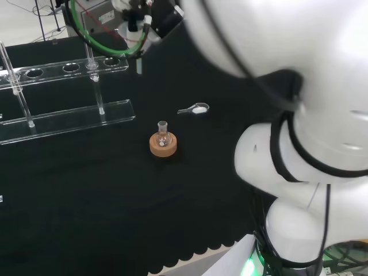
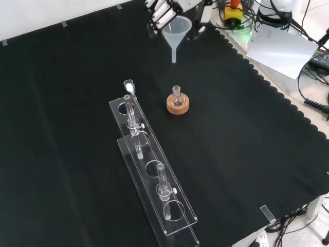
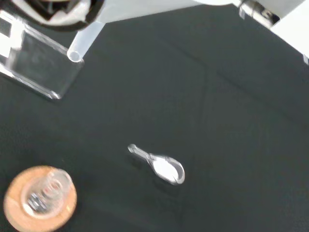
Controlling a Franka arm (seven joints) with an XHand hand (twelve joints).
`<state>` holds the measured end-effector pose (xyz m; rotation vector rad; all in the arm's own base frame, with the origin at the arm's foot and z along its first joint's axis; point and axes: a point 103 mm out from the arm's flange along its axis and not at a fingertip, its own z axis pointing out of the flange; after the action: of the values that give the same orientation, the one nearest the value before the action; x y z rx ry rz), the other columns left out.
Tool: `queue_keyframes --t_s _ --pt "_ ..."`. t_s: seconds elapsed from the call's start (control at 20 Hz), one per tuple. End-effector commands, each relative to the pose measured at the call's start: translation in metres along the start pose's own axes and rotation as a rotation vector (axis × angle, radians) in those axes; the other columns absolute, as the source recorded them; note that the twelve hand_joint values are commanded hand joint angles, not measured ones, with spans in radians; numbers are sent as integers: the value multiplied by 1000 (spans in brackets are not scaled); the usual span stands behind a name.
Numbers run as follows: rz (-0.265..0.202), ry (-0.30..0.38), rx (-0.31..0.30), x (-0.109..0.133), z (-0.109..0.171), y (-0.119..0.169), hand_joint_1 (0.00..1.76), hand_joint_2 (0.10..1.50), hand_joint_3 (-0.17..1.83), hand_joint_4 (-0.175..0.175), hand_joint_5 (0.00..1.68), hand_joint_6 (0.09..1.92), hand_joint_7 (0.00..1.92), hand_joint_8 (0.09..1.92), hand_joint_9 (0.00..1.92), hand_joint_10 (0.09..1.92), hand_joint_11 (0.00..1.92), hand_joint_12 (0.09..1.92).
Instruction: Place the funnel on the round-bottom flask.
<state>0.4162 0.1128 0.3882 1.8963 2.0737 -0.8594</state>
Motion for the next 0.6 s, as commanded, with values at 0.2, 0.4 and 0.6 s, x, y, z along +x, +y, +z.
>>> queue_keyframes --t_s 0.2,0.4,0.6 --pt "-41 -85 140 40 75 13 951 655 758 -29 687 860 723 735 1031 555 652 1207" --pt "-43 -84 143 41 77 13 950 656 758 -30 687 861 722 736 1031 556 655 1206" --pt "-51 -82 149 44 81 12 949 658 759 -30 686 862 721 737 1030 556 657 1204"
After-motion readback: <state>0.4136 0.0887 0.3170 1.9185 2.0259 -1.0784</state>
